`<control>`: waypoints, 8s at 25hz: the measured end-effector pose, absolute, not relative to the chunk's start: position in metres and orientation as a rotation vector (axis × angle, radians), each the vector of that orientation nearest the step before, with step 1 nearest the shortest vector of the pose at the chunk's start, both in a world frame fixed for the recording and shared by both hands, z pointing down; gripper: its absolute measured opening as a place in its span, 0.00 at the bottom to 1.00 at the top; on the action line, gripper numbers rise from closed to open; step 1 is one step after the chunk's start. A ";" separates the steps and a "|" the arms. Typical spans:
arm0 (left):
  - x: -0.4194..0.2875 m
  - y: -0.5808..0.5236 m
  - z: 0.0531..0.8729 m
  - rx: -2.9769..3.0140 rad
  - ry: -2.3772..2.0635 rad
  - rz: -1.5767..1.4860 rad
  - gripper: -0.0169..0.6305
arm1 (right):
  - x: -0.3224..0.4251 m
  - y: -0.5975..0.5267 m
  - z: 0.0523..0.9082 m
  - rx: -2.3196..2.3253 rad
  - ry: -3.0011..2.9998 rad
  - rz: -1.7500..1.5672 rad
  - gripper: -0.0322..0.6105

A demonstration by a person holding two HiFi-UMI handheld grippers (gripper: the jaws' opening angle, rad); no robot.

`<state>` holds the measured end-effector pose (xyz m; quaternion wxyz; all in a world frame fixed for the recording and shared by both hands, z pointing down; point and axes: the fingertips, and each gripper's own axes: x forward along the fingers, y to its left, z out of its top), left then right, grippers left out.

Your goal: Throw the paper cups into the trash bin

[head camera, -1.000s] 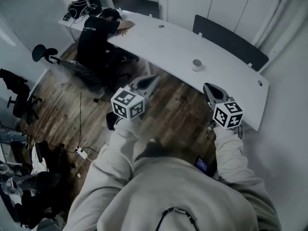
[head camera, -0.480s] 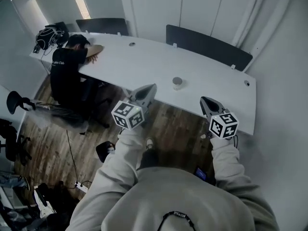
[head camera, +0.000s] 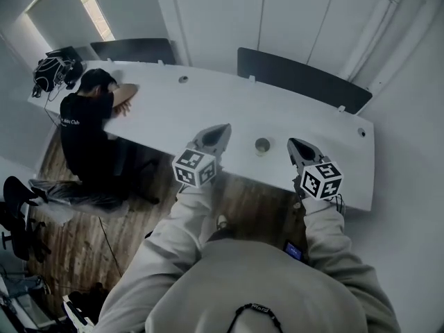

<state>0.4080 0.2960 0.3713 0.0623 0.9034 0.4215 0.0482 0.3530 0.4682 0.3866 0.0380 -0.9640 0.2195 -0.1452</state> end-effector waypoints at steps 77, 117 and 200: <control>0.501 0.352 0.551 2.558 1.377 0.621 0.01 | 0.470 0.485 0.555 -2.785 0.575 -0.968 0.08; 0.462 0.328 0.645 2.529 1.356 0.850 0.01 | 0.470 0.480 0.701 -2.622 0.490 -1.404 0.12; 0.011 -0.323 0.399 2.929 -0.618 0.195 0.01 | 0.145 -0.260 0.436 -2.033 2.602 -0.800 0.11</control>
